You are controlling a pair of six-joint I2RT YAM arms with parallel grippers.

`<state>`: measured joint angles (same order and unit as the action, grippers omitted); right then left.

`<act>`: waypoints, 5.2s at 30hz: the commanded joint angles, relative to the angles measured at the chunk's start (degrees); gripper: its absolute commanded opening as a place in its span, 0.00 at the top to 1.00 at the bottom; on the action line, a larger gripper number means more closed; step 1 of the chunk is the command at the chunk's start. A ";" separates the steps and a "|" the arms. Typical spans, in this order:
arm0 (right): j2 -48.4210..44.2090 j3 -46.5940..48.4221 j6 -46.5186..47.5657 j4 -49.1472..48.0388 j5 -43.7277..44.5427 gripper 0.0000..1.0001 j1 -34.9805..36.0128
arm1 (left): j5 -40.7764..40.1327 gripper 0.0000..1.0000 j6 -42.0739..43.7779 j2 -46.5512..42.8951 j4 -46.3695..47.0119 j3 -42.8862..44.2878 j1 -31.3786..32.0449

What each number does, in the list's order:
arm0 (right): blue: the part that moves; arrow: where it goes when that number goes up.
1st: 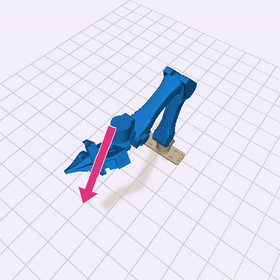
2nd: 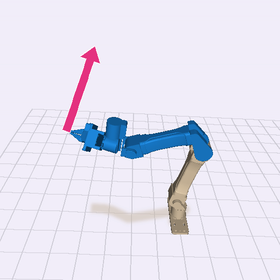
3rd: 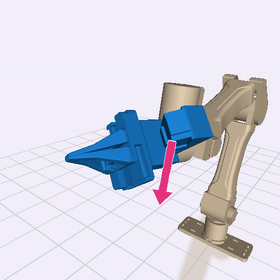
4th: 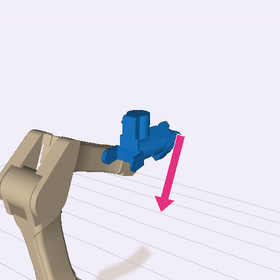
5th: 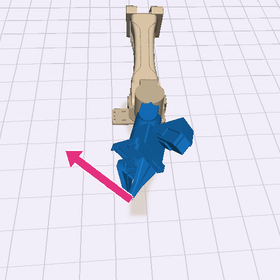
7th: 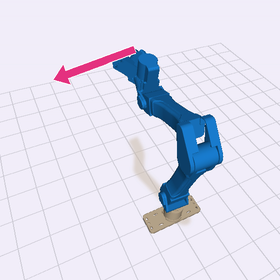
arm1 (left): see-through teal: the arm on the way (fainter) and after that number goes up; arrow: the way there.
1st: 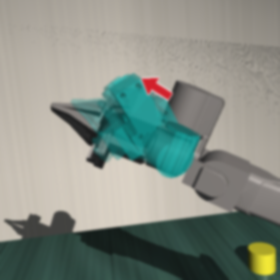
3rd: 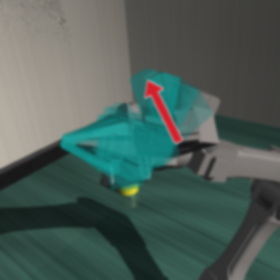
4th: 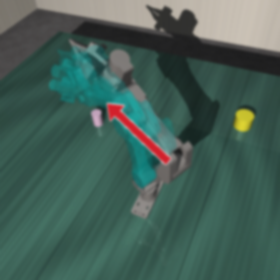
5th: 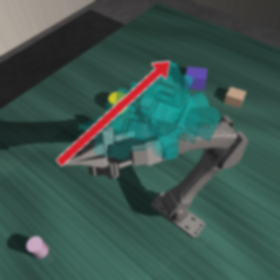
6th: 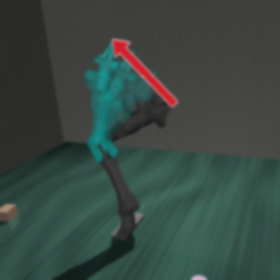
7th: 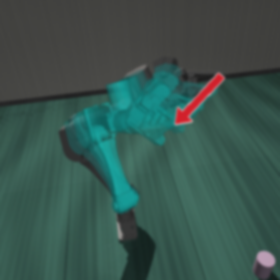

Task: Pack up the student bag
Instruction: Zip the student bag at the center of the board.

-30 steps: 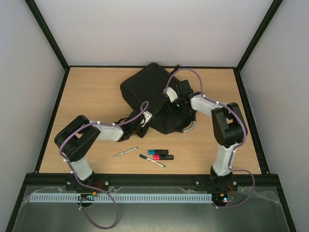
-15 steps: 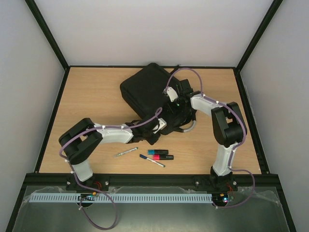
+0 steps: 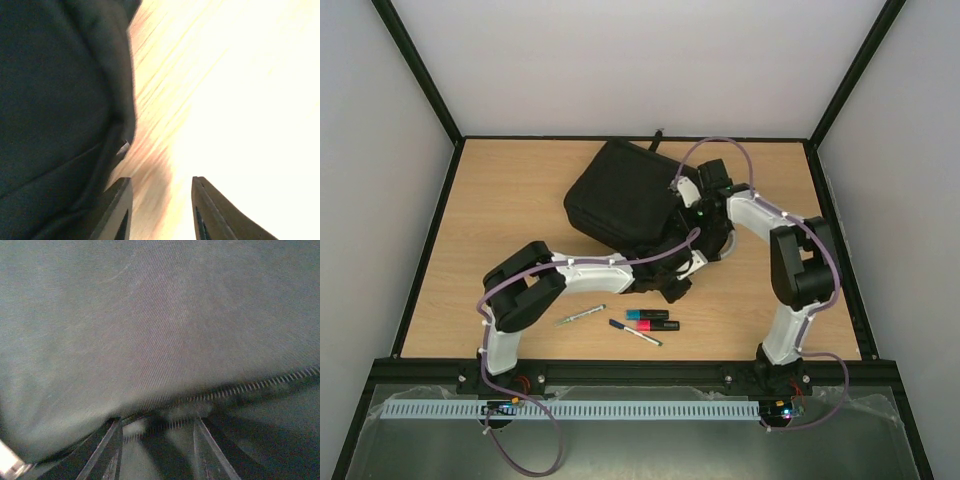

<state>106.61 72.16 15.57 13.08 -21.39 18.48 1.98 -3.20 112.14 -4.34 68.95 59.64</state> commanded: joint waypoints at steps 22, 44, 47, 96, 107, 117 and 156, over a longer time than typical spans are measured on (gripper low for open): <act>-48.57 -24.23 2.82 21.32 7.96 0.50 -5.03 | -18.73 0.33 24.41 -8.71 -18.40 6.31 0.19; -48.61 -27.21 3.97 19.53 13.79 0.50 -5.11 | -15.74 0.90 25.43 6.30 -14.08 18.83 -3.33; -48.60 -27.21 4.74 20.57 15.66 0.50 -5.09 | -9.95 0.98 22.64 6.10 -15.12 21.76 -4.07; -27.72 -22.86 -4.27 -8.79 25.32 0.88 2.70 | 23.98 0.98 -9.70 0.50 -5.76 21.85 -13.47; -35.87 -23.64 -0.94 -0.84 24.38 0.99 0.19 | 22.84 0.98 -9.50 0.20 -6.46 21.58 -14.11; -35.24 -25.16 0.29 -0.15 7.59 0.70 -0.38 | 29.45 0.98 -13.42 0.19 -3.79 21.18 -15.30; -31.84 -27.77 0.45 -14.51 17.45 0.99 -1.23 | 32.02 0.98 -10.94 -0.17 -5.84 21.58 -15.57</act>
<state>76.64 45.06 16.29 1.39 -5.58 18.02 28.73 -14.31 116.11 -11.03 88.95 43.33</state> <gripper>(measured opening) 0.026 0.050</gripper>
